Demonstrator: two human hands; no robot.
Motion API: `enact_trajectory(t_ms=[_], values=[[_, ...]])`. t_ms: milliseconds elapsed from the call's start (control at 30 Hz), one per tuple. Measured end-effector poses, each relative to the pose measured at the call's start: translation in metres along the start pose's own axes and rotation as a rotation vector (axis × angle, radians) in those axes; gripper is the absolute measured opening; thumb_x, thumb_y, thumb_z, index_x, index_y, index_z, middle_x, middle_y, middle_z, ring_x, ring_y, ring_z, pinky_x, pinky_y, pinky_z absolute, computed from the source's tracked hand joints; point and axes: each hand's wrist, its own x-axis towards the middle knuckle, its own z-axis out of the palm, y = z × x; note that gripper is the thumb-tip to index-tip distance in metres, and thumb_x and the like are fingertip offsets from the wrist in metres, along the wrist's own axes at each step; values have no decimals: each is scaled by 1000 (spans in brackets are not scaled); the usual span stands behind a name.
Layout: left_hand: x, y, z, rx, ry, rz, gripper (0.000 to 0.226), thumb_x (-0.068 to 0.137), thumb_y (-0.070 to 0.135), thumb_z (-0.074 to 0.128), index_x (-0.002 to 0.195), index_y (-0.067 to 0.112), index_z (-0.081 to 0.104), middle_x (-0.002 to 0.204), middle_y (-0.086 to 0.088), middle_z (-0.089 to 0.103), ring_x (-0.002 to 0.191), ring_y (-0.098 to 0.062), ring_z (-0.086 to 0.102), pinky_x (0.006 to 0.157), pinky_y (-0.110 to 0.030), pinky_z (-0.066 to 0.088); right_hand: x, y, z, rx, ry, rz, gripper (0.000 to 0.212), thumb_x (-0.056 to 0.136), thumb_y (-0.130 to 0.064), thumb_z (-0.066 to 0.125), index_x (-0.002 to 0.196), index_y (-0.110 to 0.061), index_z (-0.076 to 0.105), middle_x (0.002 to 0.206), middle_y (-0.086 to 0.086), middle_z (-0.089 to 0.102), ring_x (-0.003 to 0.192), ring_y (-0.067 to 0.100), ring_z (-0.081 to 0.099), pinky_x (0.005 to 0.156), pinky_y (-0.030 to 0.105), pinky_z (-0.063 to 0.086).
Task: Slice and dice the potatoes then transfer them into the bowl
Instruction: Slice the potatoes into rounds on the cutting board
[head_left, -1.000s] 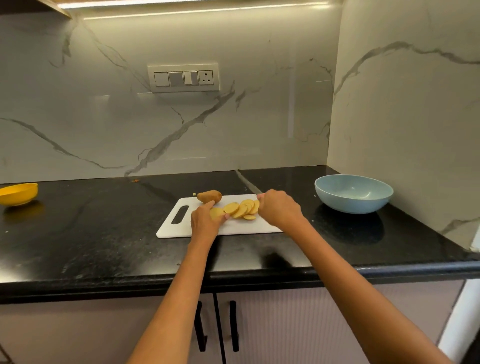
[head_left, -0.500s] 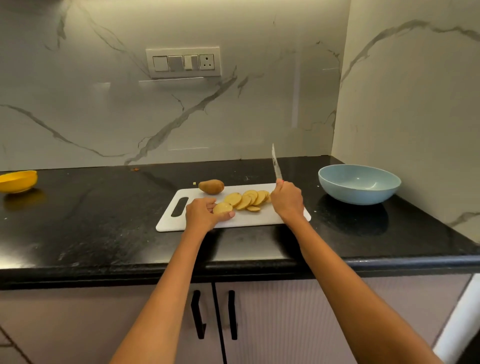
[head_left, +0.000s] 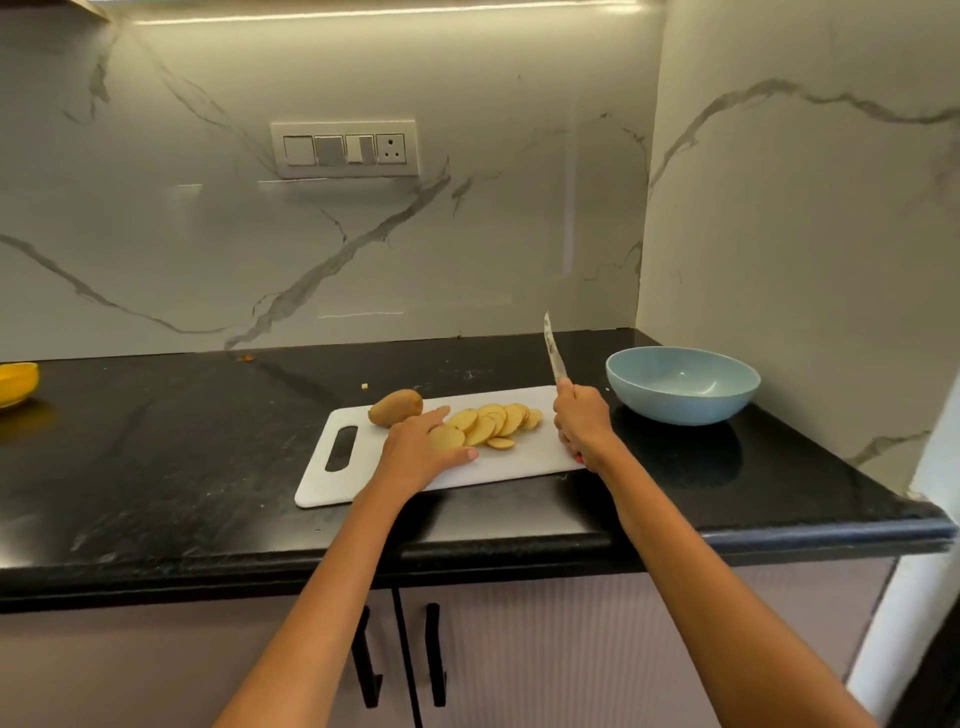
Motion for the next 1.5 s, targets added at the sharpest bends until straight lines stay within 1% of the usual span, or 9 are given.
enact_trajectory(t_ms=[167,300,467,600,833,967,1067,1200,1500], values=[[10,13,8,44,-56,76,71,79,29,71,141,15,39,140,-11,45,130,-26,40,106,-30,29,3,1,3,72,82,4,32,101,-33,28,96,-12,52,68,-4,41,57,7,38,50,22,33],[18,22,15,15,-127,115,70,81,25,70,142,14,37,140,-9,46,129,-24,42,106,-29,30,11,6,5,75,82,7,36,102,-34,28,81,-15,50,74,0,47,57,8,40,49,22,34],[30,37,29,-18,-141,110,72,79,25,72,141,14,37,142,-8,45,130,-23,42,108,-31,32,15,9,6,96,110,7,43,102,-33,28,112,-2,57,92,9,56,73,16,51,63,28,43],[39,47,40,-8,-132,97,72,81,26,69,143,15,34,144,-8,41,132,-25,39,107,-31,30,20,10,4,177,210,22,45,102,-34,28,114,-2,57,96,11,58,81,19,52,73,32,45],[44,52,44,32,-89,108,70,83,24,67,142,7,32,144,-12,40,133,-27,36,105,-30,29,22,8,0,186,310,67,44,101,-37,27,108,-7,59,91,7,56,82,19,52,72,34,45],[43,40,37,-41,-59,74,74,80,22,71,143,13,33,146,-11,37,133,-27,36,107,-35,31,14,8,-6,-106,268,-20,25,96,-19,47,114,-6,57,103,8,60,95,18,57,70,26,42],[43,29,34,-70,-33,46,65,79,15,71,137,10,43,138,-12,48,126,-26,46,101,-32,37,10,5,-7,-214,221,6,30,91,-14,57,120,-6,54,115,10,59,104,22,57,73,26,43],[44,25,35,-97,-4,49,58,79,8,69,133,5,47,130,-15,55,118,-25,53,100,-30,41,16,-3,-7,-291,155,58,32,91,-15,57,121,-6,52,116,11,58,105,22,57,69,27,39],[55,20,41,-59,-13,65,59,85,1,61,139,8,38,142,-12,43,131,-27,41,110,-37,33,30,-8,3,-348,45,8,31,93,-14,52,122,-6,50,114,10,57,94,18,53,70,27,40]])
